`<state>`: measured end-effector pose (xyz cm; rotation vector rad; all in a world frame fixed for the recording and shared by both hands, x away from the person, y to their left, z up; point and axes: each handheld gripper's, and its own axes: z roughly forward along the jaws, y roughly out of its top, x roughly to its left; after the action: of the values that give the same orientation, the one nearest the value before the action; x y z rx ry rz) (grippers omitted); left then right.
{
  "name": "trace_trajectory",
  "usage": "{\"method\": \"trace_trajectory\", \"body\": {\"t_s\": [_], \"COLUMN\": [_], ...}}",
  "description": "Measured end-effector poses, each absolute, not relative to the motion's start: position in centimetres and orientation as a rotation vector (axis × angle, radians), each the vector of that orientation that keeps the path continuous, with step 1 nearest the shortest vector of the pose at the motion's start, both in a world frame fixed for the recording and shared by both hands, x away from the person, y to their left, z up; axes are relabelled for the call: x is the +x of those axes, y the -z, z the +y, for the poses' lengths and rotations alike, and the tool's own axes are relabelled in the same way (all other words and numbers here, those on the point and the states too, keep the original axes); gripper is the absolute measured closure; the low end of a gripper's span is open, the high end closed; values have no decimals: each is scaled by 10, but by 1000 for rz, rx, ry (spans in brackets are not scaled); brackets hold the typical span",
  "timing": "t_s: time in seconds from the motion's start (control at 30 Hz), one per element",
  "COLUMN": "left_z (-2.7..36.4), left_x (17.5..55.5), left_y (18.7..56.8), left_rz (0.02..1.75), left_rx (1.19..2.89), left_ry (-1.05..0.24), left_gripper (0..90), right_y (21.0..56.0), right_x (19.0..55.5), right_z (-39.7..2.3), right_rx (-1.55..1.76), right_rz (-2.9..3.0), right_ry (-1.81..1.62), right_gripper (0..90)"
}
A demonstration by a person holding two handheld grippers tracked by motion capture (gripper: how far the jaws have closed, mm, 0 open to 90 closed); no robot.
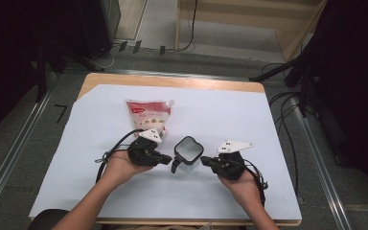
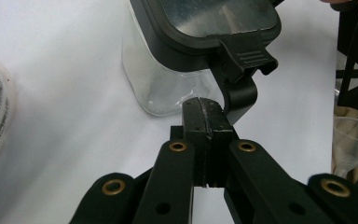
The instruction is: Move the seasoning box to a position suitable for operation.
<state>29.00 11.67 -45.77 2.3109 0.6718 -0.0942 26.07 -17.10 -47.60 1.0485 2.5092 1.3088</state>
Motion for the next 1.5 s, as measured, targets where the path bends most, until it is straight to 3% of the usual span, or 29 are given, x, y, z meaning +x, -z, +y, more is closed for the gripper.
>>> {"method": "trace_trajectory", "body": {"t_s": [1.5], "left_z": [71], "left_x": [274], "left_y": [463], "left_rz": [653], "left_rx": [2291], "left_ry": [92], "left_gripper": [900], "right_y": [477], "right_x": [283], "right_z": [-171], "right_rx": [1213], "right_rz": [2461], "right_ry": [-1289], "right_gripper": [900]}}
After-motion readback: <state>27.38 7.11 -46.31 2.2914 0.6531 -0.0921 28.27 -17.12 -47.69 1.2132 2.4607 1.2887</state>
